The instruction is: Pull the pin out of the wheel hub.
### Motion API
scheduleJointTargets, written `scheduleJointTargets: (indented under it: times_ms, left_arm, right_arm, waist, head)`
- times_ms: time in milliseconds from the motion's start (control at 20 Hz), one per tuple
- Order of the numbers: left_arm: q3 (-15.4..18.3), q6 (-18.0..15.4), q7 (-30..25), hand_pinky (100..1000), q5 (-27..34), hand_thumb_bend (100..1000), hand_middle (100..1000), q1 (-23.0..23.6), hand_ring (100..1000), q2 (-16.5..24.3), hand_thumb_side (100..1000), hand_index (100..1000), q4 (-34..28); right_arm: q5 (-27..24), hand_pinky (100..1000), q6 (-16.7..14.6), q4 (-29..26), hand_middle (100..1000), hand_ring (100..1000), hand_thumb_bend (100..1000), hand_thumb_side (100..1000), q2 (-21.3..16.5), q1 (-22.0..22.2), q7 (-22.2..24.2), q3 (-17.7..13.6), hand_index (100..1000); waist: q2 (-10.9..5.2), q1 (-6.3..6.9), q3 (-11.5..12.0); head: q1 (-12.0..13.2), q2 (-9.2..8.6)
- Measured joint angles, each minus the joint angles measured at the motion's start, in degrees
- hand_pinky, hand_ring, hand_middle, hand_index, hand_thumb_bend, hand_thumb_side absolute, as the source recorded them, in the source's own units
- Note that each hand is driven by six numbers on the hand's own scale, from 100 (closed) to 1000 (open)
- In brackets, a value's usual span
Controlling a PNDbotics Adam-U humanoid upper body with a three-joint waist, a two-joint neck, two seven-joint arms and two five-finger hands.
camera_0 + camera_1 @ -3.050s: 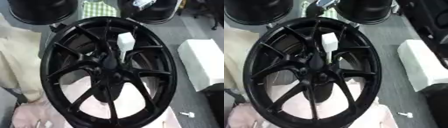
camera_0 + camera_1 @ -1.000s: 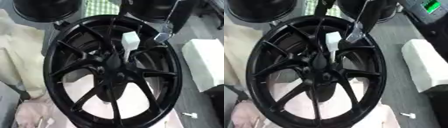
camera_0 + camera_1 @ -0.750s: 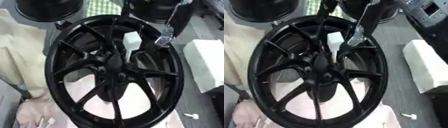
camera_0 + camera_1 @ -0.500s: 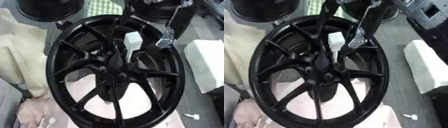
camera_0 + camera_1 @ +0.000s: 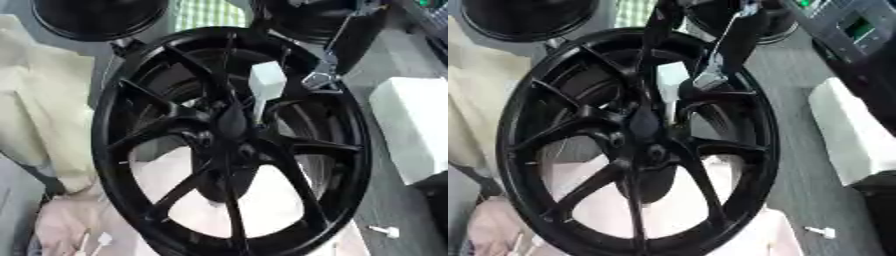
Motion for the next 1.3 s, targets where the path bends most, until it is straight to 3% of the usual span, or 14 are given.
scheduleJointTargets:
  times_ms: [800,1300]
  left_arm:
    - [-0.3,0.2,-0.2,778,-0.4,678,591,-0.1,656,0.0,583,745,0.0]
    - [-0.3,0.2,-0.2,779,-0.4,677,592,-0.1,657,0.0,584,746,0.0]
  right_arm:
    - [3.0,827,0.9,2.2,670,789,477,331,2.2,1.1,-1.9,1.2,774]
    - [4.8,814,1.3,3.3,568,763,462,282,2.3,1.3,-2.9,1.2,707]
  waist:
    - [0.67,0.05,0.3]
    - [0.98,0.23,0.3]
  head:
    - [-0.2,0.04]
    - [-0.2,0.04]
